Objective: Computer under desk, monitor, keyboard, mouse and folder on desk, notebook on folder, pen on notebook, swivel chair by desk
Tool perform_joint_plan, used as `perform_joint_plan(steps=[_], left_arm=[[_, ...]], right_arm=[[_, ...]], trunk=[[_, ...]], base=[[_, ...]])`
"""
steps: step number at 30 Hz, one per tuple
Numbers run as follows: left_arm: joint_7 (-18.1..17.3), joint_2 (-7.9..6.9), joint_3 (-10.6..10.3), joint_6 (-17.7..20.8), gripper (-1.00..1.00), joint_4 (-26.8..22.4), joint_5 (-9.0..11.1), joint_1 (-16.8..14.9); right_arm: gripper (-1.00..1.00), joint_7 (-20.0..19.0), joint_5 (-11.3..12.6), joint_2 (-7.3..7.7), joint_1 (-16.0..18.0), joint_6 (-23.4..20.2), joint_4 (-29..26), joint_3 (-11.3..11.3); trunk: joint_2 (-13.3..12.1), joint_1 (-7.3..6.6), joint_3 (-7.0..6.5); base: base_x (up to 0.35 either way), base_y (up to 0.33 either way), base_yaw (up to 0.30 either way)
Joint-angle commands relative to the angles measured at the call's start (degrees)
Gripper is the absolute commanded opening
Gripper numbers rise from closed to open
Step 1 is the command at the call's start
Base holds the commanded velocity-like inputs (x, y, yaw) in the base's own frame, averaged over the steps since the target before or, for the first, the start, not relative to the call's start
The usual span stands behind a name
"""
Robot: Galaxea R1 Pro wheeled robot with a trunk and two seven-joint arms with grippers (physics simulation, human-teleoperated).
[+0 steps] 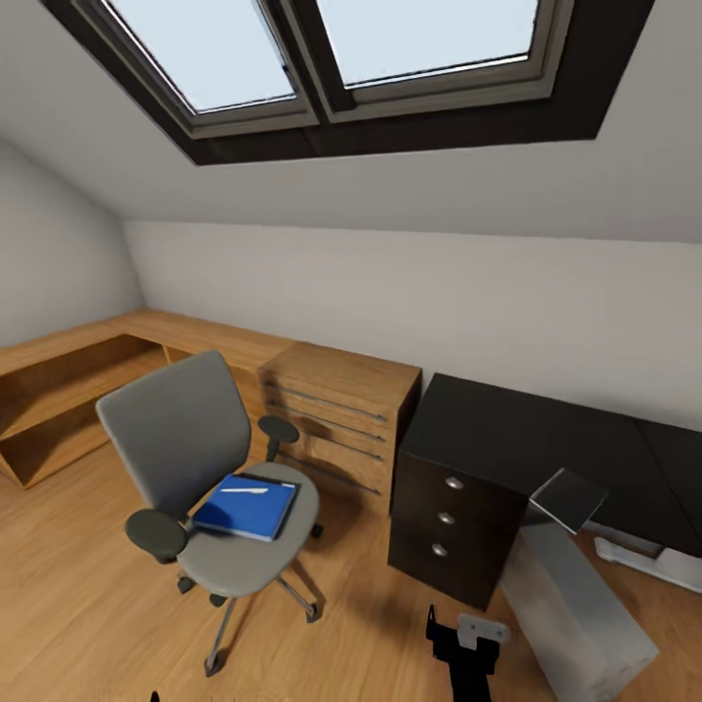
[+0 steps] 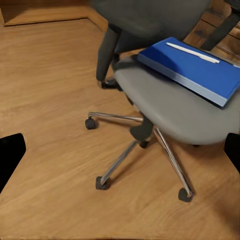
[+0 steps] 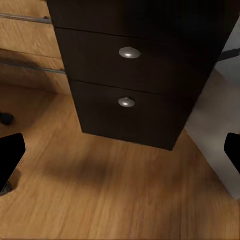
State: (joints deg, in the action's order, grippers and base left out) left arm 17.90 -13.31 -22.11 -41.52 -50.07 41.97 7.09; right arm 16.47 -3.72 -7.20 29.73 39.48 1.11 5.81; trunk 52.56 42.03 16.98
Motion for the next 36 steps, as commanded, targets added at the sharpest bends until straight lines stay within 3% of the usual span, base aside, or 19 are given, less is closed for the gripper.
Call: perform_joint_plan(steps=[1,12,32,36], left_arm=[[0.6,-0.54,-0.3,0.2,1.0,-1.5,0.6,0.8],[0.6,-1.41,-0.3,0.8,1.0,-5.8,1.5,3.7],[0.5,-1.0,-0.7,1.2,1.0,-6.0,1.3,4.0],[0.5,-0.89,-1.1,1.3,1.0,-5.8,1.3,4.0]], right_arm=[[1.0,0.1,-0.4,-0.01,0.1,0.2,0.1,0.4],[1.0,0.1,-0.4,-0.09,0.1,0.2,0.1,0.4],[1.0,0.1,-0.3,-0.27,0.1,0.1,0.1,0.4],[1.0,0.1,-0.3,-0.27,0.1,0.1,0.1,0.4]], trunk=[[-0.4,-0.21,-0.13],[-4.8,-2.63,-2.06],[-12.8,-7.02,-5.54],[-12.8,-7.02,-5.54]], base=[[0.0,0.0,0.284],[0.0,0.0,0.283],[0.0,0.0,0.133],[0.0,0.0,0.258]])
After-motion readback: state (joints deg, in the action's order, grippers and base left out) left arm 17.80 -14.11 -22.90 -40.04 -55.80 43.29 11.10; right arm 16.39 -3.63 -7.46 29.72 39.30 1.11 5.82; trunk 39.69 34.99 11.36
